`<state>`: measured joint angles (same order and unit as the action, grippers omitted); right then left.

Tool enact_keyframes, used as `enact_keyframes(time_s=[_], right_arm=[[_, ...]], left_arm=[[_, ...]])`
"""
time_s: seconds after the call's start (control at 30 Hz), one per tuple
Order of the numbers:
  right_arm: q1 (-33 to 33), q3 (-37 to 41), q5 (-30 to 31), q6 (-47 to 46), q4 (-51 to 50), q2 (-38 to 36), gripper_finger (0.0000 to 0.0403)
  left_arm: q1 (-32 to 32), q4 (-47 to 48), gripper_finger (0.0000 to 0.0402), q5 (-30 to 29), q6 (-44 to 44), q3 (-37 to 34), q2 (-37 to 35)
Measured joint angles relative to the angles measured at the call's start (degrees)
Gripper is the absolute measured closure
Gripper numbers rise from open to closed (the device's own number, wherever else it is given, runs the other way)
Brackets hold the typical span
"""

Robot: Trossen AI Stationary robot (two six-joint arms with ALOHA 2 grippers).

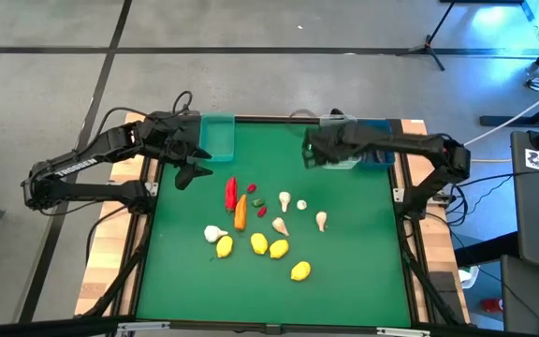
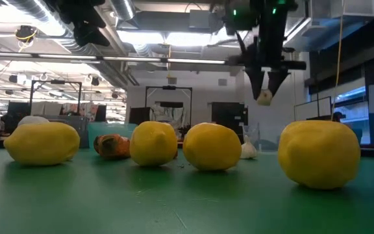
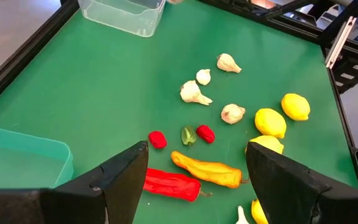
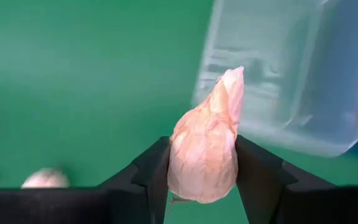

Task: Sort produce into baskets
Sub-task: Put the garlic into the transparent bin

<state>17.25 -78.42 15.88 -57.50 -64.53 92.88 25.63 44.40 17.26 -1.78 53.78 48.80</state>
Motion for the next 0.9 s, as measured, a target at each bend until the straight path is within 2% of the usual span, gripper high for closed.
enact_keyframes(time_s=[0.27,0.43,0.6,0.77,0.9], right_arm=[[16.39,2.04,-0.28,9.75,0.65,0.0,0.0249],[22.6,5.84,-4.06,14.96,8.13,-0.02,0.0249],[26.78,9.85,-5.08,15.93,14.36,-0.02,0.0249],[28.72,10.71,-6.81,19.02,16.95,-0.02,0.0247],[28.51,10.71,-6.3,20.36,17.1,-0.02,0.0224]], left_arm=[[-0.02,-0.04,0.0135,-0.4,-0.19,0.0,0.0],[-0.02,-0.09,0.0135,-1.57,-0.26,0.0,0.0],[-0.02,-0.12,0.0135,-2.68,-1.14,0.0,0.0],[-0.02,-0.41,0.0135,-3.25,-1.32,0.0,0.0],[0.0,-0.48,0.0135,-3.84,-2.28,0.0,0.0]])
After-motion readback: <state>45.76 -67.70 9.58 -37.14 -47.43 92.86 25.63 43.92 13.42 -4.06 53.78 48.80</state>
